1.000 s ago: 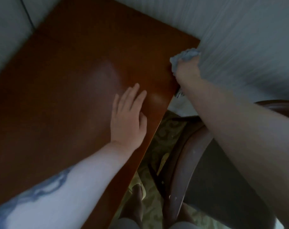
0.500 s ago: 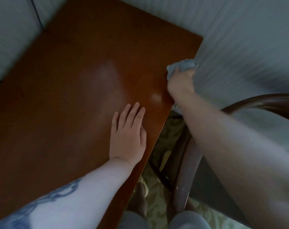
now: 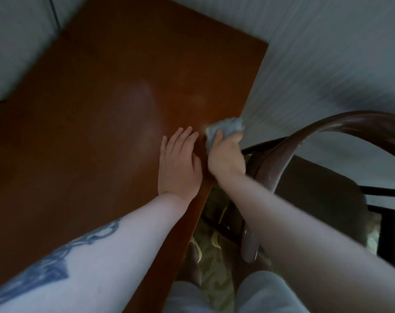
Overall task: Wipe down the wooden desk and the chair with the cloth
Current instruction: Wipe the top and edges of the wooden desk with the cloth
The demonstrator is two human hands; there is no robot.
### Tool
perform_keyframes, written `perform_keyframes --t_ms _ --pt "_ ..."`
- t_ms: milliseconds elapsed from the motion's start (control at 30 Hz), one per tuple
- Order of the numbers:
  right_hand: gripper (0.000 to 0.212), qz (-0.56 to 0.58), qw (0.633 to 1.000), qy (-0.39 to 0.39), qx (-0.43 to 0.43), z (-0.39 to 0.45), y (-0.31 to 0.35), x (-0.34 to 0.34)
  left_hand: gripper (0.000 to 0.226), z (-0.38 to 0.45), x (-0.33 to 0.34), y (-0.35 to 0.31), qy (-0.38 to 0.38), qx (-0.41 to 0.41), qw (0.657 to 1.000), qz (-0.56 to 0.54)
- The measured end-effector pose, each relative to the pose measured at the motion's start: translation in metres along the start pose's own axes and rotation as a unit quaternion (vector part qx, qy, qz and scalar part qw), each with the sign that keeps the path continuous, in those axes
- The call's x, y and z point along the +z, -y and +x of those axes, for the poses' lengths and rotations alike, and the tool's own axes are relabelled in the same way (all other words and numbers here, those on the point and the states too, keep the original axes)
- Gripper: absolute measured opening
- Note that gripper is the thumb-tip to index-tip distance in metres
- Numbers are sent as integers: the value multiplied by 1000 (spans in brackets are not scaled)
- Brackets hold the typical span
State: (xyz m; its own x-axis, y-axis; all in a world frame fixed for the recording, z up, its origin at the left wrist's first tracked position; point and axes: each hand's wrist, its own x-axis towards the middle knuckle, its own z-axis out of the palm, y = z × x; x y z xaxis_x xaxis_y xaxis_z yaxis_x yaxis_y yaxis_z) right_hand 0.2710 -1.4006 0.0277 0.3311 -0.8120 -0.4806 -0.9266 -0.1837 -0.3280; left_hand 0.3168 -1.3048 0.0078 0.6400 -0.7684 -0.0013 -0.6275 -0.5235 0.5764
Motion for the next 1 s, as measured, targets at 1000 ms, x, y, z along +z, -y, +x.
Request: perform_keyframes --t_ms 1000 --pt "45 262 963 16 67 -70 -23 33 50 -120 -28 44 42 61 984 165"
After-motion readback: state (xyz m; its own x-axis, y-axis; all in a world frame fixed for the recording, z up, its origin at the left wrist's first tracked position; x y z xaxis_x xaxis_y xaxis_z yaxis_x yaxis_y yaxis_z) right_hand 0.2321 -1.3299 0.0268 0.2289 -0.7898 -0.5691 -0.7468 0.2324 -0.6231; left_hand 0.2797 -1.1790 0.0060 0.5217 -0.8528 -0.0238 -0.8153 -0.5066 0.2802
